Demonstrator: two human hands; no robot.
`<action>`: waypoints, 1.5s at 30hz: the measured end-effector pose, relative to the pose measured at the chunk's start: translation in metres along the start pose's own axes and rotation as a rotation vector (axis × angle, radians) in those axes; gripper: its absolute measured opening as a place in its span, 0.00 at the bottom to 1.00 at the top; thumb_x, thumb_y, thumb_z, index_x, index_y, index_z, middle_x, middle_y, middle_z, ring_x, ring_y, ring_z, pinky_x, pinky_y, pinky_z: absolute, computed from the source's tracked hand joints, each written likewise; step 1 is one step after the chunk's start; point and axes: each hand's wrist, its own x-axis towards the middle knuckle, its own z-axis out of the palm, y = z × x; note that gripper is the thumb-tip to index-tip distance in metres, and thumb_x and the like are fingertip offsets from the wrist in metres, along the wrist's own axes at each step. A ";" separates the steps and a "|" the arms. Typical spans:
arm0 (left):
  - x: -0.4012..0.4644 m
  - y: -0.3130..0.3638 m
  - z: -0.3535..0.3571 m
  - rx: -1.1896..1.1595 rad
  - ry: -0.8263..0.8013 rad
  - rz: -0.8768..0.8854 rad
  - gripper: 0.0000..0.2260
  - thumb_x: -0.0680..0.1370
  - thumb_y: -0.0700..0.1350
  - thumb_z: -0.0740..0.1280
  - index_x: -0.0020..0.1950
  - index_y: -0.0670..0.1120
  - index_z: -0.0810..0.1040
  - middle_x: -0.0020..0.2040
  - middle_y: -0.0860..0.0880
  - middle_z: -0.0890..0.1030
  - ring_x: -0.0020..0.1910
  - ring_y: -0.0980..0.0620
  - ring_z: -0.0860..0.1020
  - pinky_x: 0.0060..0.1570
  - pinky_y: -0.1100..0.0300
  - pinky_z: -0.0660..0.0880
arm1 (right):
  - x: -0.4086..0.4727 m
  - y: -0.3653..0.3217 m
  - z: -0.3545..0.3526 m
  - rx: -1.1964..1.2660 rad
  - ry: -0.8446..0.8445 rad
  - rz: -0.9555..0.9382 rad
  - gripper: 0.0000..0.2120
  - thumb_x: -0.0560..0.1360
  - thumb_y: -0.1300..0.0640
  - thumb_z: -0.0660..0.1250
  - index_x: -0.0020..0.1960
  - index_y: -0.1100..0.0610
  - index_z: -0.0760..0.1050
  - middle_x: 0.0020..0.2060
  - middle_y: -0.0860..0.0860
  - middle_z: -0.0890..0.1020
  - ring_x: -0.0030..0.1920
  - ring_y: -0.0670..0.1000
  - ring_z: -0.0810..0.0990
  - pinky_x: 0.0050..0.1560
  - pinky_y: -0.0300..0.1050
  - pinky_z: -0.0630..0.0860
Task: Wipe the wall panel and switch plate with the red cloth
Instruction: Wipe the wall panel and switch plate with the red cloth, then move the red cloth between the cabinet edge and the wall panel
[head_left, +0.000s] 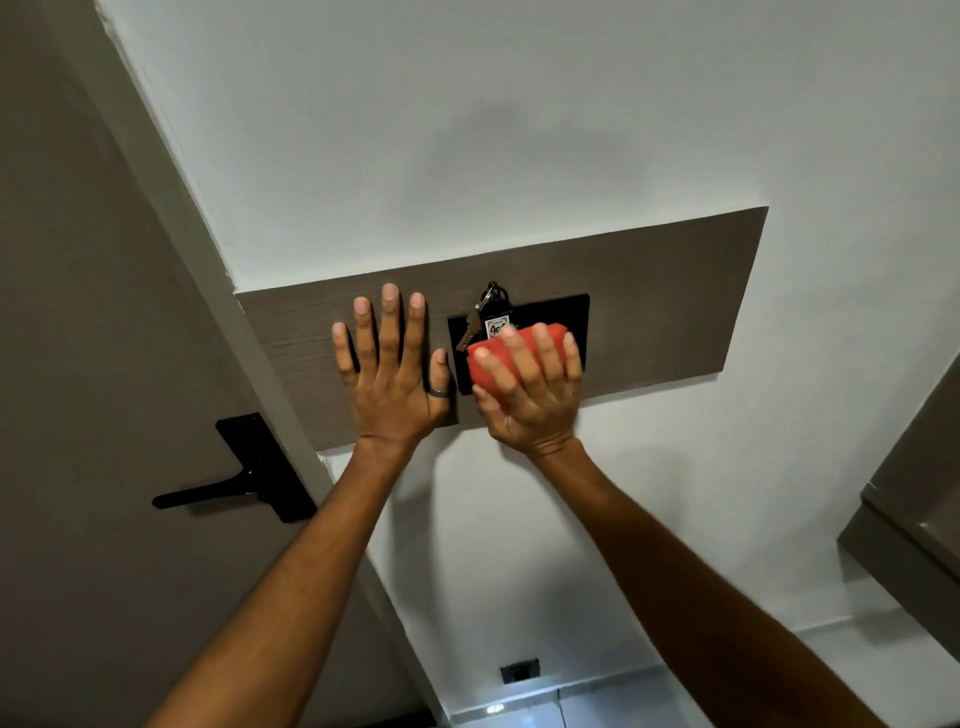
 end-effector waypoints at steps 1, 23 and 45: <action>0.001 0.000 0.001 -0.002 -0.002 -0.005 0.29 0.83 0.54 0.56 0.83 0.48 0.55 0.81 0.44 0.60 0.83 0.44 0.48 0.82 0.43 0.46 | 0.001 -0.005 0.001 -0.004 0.012 0.117 0.21 0.81 0.44 0.62 0.72 0.49 0.73 0.71 0.54 0.75 0.79 0.58 0.66 0.79 0.62 0.62; 0.006 0.000 -0.003 0.019 -0.021 0.032 0.29 0.82 0.53 0.57 0.82 0.45 0.58 0.80 0.41 0.64 0.81 0.39 0.57 0.80 0.41 0.48 | 0.015 0.010 -0.014 0.062 -0.044 0.227 0.21 0.82 0.46 0.57 0.72 0.51 0.73 0.72 0.55 0.77 0.77 0.62 0.68 0.81 0.62 0.60; -0.156 0.158 -0.071 -0.466 -0.732 -0.015 0.27 0.83 0.50 0.58 0.81 0.42 0.61 0.81 0.40 0.60 0.83 0.43 0.52 0.78 0.37 0.58 | -0.073 0.080 -0.159 1.108 -0.246 1.970 0.19 0.85 0.58 0.59 0.75 0.59 0.71 0.60 0.52 0.81 0.53 0.49 0.82 0.52 0.45 0.80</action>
